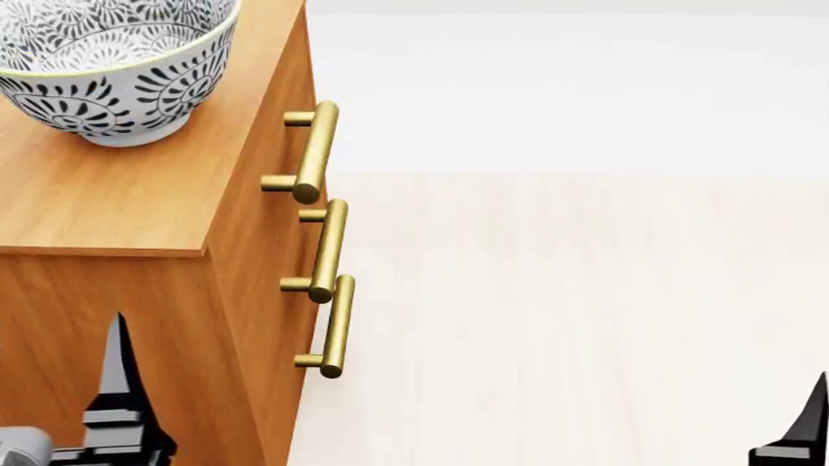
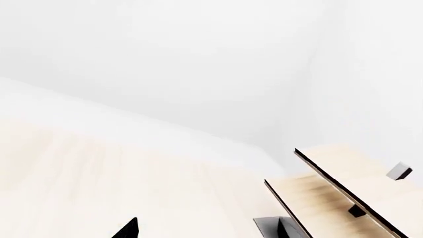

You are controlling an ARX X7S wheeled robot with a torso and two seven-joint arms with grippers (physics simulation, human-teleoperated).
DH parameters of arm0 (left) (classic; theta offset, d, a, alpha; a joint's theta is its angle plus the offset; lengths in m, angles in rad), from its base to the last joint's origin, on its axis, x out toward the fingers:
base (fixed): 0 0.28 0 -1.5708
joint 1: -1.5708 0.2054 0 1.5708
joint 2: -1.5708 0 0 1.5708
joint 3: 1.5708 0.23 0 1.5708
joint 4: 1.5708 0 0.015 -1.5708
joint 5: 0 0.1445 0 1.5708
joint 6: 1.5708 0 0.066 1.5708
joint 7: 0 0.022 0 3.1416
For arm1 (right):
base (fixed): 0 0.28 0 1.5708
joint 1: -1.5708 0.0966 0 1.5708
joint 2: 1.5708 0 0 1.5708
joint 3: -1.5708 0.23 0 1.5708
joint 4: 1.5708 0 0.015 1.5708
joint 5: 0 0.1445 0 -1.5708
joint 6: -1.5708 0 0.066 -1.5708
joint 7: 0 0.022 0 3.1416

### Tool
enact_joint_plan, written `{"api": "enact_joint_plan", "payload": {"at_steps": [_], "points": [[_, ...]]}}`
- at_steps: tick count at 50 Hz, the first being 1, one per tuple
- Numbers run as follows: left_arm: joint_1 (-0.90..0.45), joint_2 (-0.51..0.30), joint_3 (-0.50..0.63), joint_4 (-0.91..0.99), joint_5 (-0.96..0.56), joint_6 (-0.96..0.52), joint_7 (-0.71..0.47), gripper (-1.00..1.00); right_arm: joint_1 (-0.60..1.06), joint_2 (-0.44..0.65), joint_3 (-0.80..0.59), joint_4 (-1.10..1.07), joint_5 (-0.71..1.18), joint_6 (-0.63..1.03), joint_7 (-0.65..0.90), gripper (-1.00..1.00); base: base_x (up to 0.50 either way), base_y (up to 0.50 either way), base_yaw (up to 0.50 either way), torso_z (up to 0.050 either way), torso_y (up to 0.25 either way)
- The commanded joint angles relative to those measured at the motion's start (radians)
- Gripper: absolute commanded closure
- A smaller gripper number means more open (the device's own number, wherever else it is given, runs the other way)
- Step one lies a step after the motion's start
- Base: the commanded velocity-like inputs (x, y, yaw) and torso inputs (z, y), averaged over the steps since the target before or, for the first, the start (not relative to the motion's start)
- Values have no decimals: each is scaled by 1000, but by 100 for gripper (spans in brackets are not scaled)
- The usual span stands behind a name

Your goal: Close the top drawer of the cabinet and put the bowl on top of it.

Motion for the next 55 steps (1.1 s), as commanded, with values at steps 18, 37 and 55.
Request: {"api": "enact_joint_plan", "payload": {"at_steps": [18,37,55], "points": [[15,-23,-20,69,-3,-7,-28,-100,28,67,30,-118,-52,31,24,-100,0,0,0,0,0],[21,-30,-26,88,-4,-3,-36,-100,37,89,44,-159,-67,48,30,-100,0,0,0,0,0],[36,-44,-39,122,-11,1,-48,-100,51,111,62,-210,-79,80,36,-100,0,0,0,0,0]]}}
